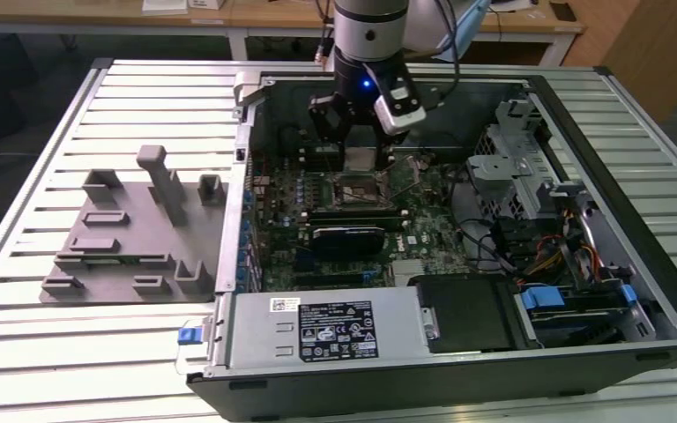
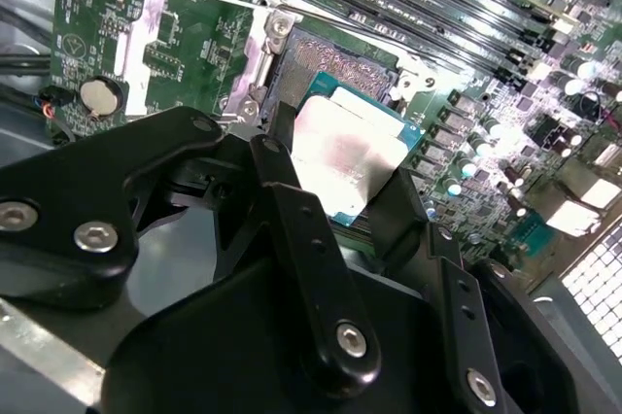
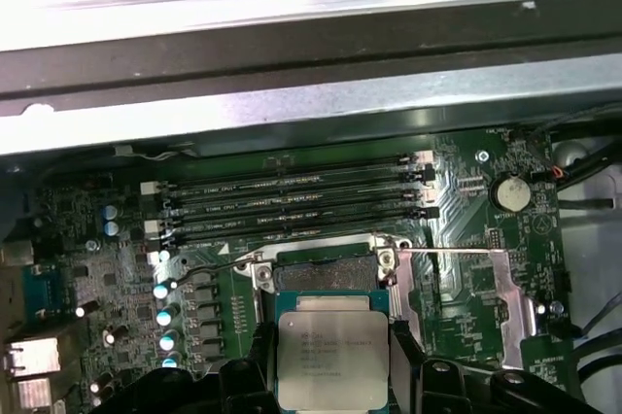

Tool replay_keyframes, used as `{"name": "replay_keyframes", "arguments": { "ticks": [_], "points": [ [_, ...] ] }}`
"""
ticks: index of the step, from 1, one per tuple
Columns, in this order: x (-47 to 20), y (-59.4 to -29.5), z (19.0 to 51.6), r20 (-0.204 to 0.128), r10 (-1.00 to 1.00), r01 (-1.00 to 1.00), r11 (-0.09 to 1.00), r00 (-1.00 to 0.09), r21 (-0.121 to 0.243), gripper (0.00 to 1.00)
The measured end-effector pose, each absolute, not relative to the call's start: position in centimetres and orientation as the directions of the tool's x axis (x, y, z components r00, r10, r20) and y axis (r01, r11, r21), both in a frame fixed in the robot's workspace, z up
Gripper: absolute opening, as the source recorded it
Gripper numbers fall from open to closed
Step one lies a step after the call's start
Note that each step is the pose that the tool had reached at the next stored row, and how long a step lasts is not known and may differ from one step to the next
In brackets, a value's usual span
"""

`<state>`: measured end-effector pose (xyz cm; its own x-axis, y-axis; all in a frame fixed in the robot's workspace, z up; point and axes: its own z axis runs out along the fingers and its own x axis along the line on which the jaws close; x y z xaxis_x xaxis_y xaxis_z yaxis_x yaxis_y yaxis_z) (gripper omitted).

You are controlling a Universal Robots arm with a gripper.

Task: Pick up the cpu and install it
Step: 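Place the cpu into insertion slot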

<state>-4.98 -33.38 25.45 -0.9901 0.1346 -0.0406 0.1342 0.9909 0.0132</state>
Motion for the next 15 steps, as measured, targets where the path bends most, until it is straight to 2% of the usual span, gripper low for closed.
{"name": "replay_keyframes", "arguments": {
  "ticks": [15],
  "points": [
    [-4.98, -33.38, 25.45, -0.041, 0.25, 0.25, 0.968, -0.967, 0.013, 0.55]
  ]
}}
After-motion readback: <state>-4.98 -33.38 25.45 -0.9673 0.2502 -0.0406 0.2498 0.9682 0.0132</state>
